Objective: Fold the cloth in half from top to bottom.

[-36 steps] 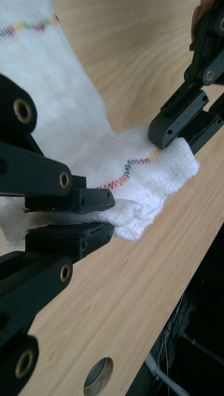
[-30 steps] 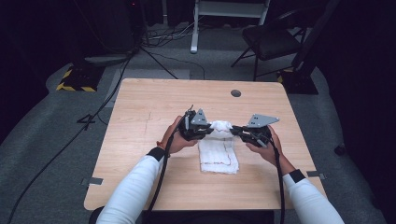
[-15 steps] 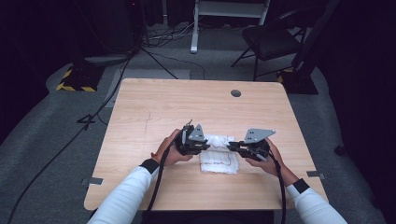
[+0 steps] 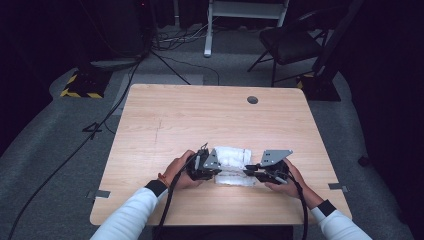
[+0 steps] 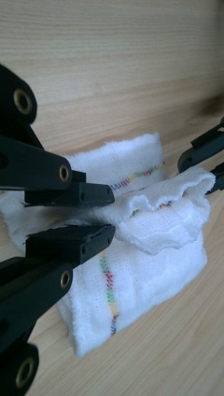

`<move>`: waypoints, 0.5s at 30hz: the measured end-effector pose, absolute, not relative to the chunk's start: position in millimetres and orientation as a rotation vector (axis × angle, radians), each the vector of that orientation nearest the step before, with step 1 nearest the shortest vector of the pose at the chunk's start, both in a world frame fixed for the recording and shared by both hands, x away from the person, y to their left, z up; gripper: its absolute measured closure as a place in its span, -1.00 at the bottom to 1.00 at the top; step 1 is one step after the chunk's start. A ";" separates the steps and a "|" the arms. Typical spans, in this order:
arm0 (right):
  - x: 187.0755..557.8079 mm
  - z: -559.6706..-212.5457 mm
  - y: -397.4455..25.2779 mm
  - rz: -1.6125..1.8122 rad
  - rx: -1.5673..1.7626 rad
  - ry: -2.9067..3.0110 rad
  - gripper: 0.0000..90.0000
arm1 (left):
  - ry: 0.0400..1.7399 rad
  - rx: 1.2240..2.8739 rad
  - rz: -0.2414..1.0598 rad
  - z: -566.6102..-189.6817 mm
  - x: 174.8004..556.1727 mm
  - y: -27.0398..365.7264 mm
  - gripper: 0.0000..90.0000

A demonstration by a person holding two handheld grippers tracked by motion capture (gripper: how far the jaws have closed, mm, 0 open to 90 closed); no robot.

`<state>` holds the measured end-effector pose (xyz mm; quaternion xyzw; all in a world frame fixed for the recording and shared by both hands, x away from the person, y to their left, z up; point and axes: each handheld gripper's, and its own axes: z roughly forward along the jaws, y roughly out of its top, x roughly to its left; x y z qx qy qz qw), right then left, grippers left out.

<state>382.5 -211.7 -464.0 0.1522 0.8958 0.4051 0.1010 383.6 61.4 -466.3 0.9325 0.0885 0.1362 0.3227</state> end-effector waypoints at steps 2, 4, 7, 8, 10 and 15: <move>380.0 -464.7 -213.2 1.187 0.438 2.657 0.71 | 0.241 2.444 0.341 -467.8 381.3 63.1 0.62; 378.1 -465.7 -215.7 1.185 0.452 2.659 0.71 | 0.243 2.444 0.328 -468.6 379.3 65.1 0.63; 375.7 -469.5 -219.3 1.170 0.468 2.664 0.71 | 0.239 2.440 0.323 -469.3 375.3 67.6 0.63; 374.8 -470.9 -220.6 1.166 0.468 2.666 0.71 | 0.237 2.442 0.321 -470.0 373.8 68.5 0.63; 372.8 -473.0 -222.9 1.159 0.474 2.675 0.70 | 0.246 2.442 0.309 -471.6 371.9 70.8 0.62; 366.9 -475.4 -230.2 1.147 0.492 2.676 0.63 | 0.294 2.435 0.301 -473.1 368.4 80.7 0.52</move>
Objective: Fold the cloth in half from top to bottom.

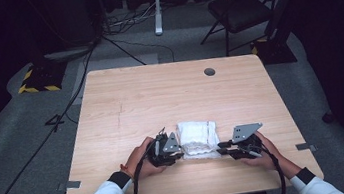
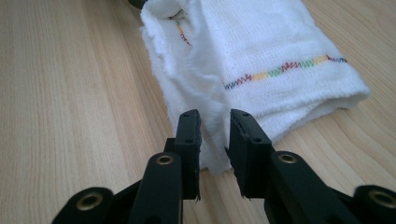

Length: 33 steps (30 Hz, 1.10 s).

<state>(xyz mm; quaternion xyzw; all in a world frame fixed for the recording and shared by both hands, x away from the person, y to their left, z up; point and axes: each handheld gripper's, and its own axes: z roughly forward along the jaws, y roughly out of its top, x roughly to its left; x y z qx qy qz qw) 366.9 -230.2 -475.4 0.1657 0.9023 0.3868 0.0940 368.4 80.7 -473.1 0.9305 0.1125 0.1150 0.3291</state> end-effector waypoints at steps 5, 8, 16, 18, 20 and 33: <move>364.7 -470.3 -239.6 1.160 0.535 2.617 0.45 | 0.386 2.378 0.327 -468.6 370.3 91.2 0.31; 367.7 -466.5 -241.1 1.173 0.569 2.581 0.35 | 0.454 2.357 0.345 -465.6 375.8 91.8 0.10; 382.5 -463.7 -225.9 1.144 0.611 2.528 0.03 | 0.541 2.276 0.349 -456.9 399.3 70.4 -0.34; 384.5 -464.7 -221.8 1.141 0.609 2.530 -0.02 | 0.528 2.279 0.341 -458.3 402.8 61.1 -0.35; 386.3 -466.8 -217.1 1.133 0.612 2.536 -0.09 | 0.496 2.294 0.308 -462.0 402.9 53.1 -0.37; 382.3 -486.7 -214.0 1.028 0.584 2.630 -0.18 | 0.453 2.391 0.326 -484.3 386.6 49.3 -0.40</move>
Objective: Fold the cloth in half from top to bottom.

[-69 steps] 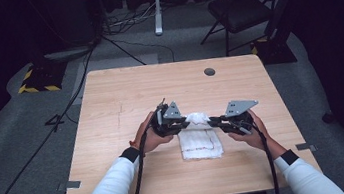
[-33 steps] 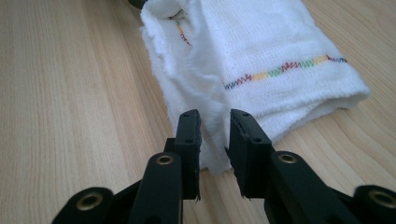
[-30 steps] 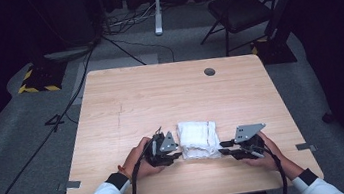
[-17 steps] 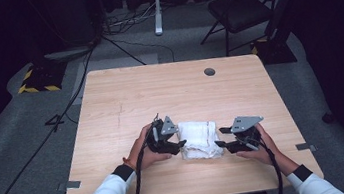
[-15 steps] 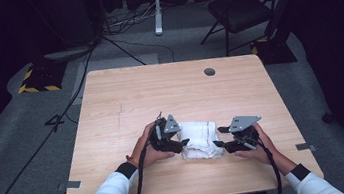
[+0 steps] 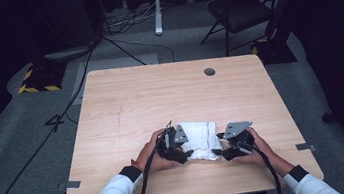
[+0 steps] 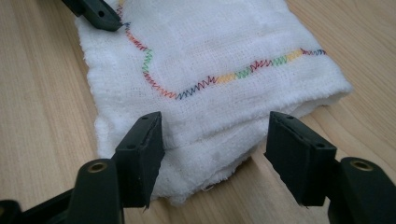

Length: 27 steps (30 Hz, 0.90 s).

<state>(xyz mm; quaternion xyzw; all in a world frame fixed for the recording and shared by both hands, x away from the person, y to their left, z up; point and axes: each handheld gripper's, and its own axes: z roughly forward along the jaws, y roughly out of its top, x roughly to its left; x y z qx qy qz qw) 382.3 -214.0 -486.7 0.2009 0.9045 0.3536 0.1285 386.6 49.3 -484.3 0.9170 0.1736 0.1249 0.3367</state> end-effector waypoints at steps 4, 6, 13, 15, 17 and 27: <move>382.8 -487.5 -214.5 1.022 0.604 2.634 -0.19 | 0.476 2.373 0.325 -486.8 384.5 51.2 -0.39; 383.3 -488.4 -215.2 1.028 0.616 2.635 -0.20 | 0.480 2.369 0.319 -487.2 385.0 51.4 -0.39; 382.9 -486.0 -215.1 1.011 0.599 2.631 -0.23 | 0.465 2.372 0.330 -480.8 384.9 52.6 -0.44; 383.3 -484.2 -215.4 1.002 0.592 2.633 -0.26 | 0.455 2.379 0.329 -477.8 384.9 53.8 -0.50; 383.9 -481.4 -216.5 0.989 0.590 2.623 -0.27 | 0.451 2.382 0.341 -474.7 384.3 55.6 -0.51; 380.7 -466.7 -227.3 0.941 0.585 2.533 -0.29 | 0.444 2.410 0.436 -461.5 375.9 71.3 -0.55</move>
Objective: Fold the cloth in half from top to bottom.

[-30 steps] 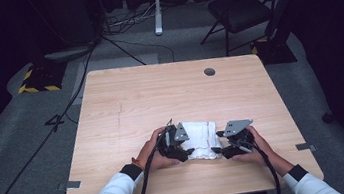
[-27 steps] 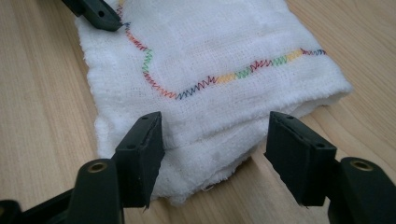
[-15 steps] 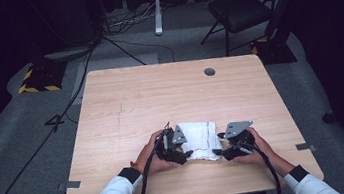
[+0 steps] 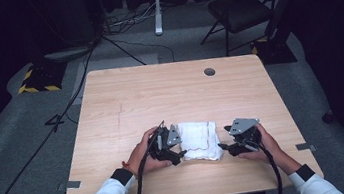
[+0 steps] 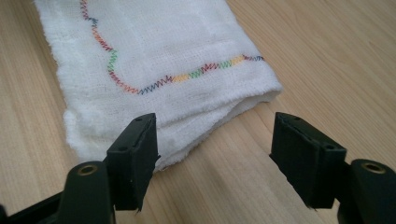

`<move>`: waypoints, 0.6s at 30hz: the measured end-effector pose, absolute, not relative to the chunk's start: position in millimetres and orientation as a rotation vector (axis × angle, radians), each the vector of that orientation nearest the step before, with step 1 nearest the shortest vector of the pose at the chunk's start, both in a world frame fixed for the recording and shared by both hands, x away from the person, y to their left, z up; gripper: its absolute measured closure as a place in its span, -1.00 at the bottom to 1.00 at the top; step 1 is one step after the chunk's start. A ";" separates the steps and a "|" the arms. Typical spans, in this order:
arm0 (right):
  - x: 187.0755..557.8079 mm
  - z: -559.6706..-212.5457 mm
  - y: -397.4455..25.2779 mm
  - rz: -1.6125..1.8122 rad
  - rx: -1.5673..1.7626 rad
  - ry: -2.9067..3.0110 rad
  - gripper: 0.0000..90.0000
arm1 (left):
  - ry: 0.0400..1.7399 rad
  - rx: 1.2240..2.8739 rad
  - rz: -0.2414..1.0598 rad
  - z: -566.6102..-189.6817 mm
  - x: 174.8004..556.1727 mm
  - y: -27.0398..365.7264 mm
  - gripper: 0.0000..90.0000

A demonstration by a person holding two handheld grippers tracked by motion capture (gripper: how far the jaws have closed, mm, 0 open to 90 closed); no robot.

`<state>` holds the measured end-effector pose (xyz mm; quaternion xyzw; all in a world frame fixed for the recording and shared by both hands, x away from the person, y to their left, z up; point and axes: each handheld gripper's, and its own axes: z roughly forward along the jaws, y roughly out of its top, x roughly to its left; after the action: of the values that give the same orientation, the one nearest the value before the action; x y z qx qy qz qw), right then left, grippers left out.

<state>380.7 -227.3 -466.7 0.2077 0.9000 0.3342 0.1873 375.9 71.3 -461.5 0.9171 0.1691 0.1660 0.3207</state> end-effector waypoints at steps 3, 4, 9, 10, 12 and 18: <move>379.5 -464.2 -229.6 0.941 0.580 2.527 -0.29 | 0.450 2.409 0.444 -460.1 374.3 77.5 -0.55; 379.4 -463.7 -230.3 0.944 0.577 2.526 -0.29 | 0.454 2.415 0.450 -459.7 373.6 79.7 -0.55; 378.3 -462.3 -233.7 0.937 0.588 2.518 -0.29 | 0.461 2.419 0.475 -458.6 369.4 90.8 -0.55; 378.1 -462.2 -234.6 0.935 0.586 2.516 -0.30 | 0.467 2.417 0.479 -458.7 368.4 92.9 -0.55; 377.0 -462.0 -236.9 0.931 0.595 2.514 -0.31 | 0.477 2.420 0.497 -458.4 366.7 97.7 -0.55; 373.9 -460.6 -246.7 0.929 0.614 2.492 -0.34 | 0.513 2.421 0.525 -457.9 362.2 110.7 -0.55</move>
<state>373.9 -246.7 -460.6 0.2202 0.8937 0.3333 0.2045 362.2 110.7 -457.9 0.9126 0.1935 0.1977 0.3012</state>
